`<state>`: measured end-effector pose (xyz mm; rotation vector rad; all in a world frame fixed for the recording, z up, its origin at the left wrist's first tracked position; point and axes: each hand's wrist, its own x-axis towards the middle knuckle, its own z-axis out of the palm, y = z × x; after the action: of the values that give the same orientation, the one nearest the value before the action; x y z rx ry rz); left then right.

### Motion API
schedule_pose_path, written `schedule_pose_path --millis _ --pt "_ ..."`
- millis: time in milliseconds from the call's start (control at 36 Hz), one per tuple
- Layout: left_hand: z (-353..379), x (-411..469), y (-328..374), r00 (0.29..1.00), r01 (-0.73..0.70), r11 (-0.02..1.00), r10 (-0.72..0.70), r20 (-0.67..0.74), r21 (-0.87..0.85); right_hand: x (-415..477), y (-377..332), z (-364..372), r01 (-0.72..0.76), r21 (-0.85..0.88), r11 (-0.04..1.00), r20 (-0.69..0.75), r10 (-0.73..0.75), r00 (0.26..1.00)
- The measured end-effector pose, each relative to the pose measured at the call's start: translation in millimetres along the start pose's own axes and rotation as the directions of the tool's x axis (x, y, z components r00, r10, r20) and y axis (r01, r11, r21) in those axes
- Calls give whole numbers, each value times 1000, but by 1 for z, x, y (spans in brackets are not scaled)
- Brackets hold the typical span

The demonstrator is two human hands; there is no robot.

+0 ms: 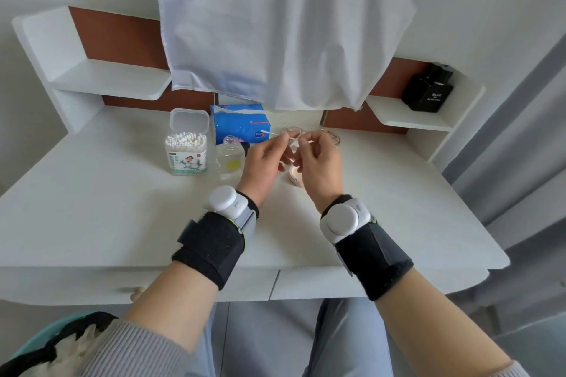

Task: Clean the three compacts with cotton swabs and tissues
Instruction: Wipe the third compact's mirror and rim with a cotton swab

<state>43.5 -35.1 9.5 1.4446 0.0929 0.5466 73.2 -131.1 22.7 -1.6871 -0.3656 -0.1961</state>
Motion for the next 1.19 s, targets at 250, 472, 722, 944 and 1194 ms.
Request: schedule_pose_path --millis 250,472,722,944,1194 --pt "2 0 -3 998 -43 998 41 47 48 -9 11 -11 66 -97 993 86 -58 995" --pt "1 4 -16 981 -172 951 141 134 257 -2 20 -20 201 -241 949 90 -185 979" --pt "1 8 -24 980 -197 899 179 83 391 11 37 -41 146 -298 943 -53 -169 984" --pt "7 20 -29 994 -102 848 106 23 520 25 52 -60 -7 -328 945 -69 -17 997" --pt "5 28 -33 989 -140 782 137 51 607 32 58 -74 -85 -391 917 5 94 996"
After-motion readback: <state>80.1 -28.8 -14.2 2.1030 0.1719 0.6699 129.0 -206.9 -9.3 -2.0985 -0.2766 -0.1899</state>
